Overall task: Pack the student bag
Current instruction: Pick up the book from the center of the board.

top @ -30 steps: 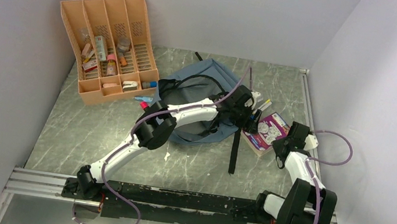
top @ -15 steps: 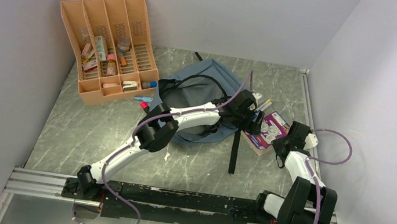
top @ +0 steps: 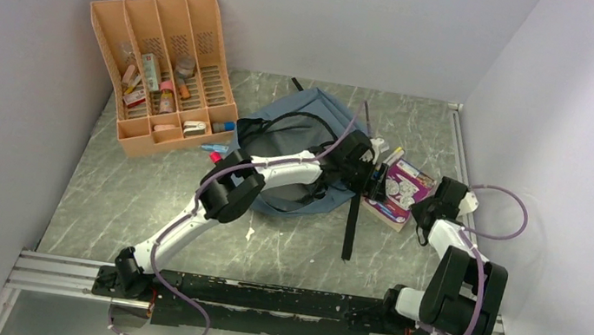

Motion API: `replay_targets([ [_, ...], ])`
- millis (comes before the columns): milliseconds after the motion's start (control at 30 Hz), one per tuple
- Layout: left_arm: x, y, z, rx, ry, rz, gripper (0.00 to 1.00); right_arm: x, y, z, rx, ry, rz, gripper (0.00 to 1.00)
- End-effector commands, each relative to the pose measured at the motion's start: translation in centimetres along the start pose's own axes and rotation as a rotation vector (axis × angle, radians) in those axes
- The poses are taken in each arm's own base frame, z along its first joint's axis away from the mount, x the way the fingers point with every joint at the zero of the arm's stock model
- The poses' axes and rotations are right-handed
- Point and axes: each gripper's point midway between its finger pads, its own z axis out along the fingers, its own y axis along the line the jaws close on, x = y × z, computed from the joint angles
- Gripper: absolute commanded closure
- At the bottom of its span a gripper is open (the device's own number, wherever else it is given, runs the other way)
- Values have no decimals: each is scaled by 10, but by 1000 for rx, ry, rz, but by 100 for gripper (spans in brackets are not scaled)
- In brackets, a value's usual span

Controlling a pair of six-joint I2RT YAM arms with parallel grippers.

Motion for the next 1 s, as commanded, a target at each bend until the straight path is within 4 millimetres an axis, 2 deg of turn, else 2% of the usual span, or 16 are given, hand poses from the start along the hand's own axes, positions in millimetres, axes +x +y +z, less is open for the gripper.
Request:
replay_targets([
  [0, 71, -56, -3, 214, 236, -129, 26, 71, -31, 1, 67, 267, -32, 96],
  [100, 67, -66, -3, 252, 230, -147, 26, 73, -28, 2, 48, 284, -39, 95],
  [267, 64, -70, 3, 249, 188, -224, 26, 78, -22, -1, 13, 312, -39, 95],
  [333, 60, -68, 3, 238, 140, -286, 25, 79, -21, -3, 5, 317, -38, 95],
  [433, 55, -54, 3, 161, 65, -346, 23, 80, -22, -6, 2, 319, -42, 94],
  [533, 48, -41, 2, 95, -1, -373, 22, 79, -25, -8, 11, 306, -53, 83],
  [667, 40, -31, 4, 41, -27, -355, 22, 78, -27, -7, 24, 310, -69, 51],
  [733, 37, -25, 5, 20, -33, -348, 22, 79, -28, -7, 29, 316, -70, 42],
  [833, 31, -15, 2, -7, -58, -347, 23, 80, -30, -6, 41, 324, -71, 36],
  [967, 26, 2, 3, -74, -78, -337, 23, 82, -32, -7, 53, 336, -74, 36],
])
